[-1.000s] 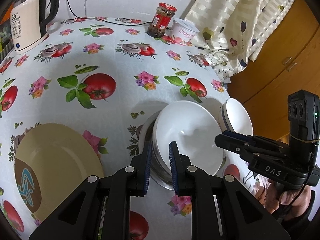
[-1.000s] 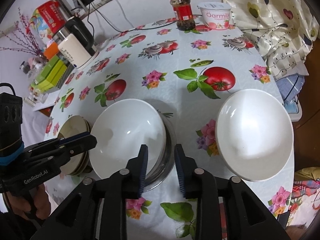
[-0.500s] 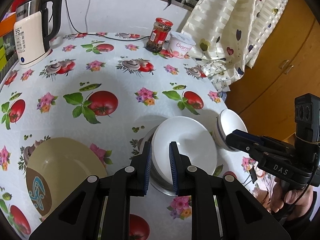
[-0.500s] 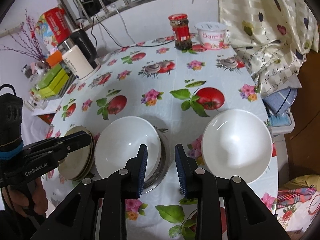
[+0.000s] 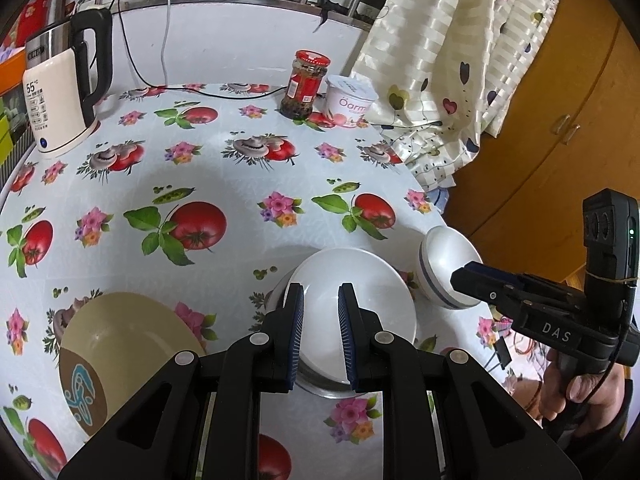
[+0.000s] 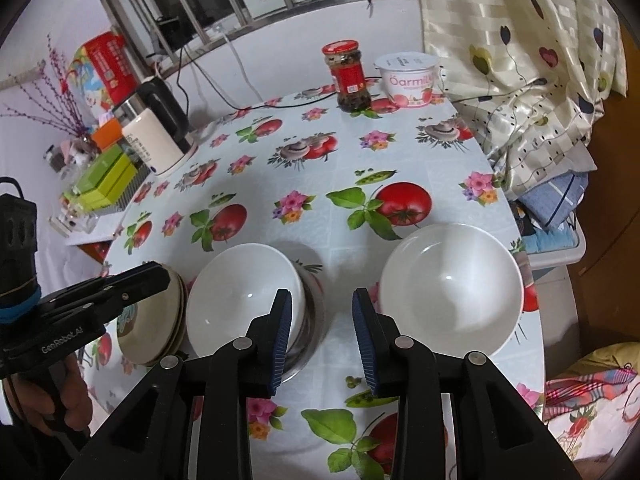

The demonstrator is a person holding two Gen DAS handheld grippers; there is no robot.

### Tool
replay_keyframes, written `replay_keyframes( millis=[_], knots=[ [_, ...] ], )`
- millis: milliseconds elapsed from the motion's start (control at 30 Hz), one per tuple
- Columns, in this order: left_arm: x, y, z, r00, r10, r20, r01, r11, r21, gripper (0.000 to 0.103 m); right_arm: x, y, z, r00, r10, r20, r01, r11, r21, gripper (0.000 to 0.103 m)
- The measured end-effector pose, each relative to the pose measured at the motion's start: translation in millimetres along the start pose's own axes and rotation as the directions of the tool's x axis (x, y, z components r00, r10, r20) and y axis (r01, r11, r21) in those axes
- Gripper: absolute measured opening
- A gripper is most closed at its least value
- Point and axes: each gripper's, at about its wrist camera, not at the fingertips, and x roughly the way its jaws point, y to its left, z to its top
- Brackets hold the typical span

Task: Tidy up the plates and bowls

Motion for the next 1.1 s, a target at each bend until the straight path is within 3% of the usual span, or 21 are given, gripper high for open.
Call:
replay_keyframes(
  millis=[1100],
  knots=[
    [24,-52,20,0.999,-0.035,-0.03,0.039,0.992,0.122,0.018,-24,-55,2,0.997,-0.044,0.061,0.037,0.994,0.1,0.032]
  ],
)
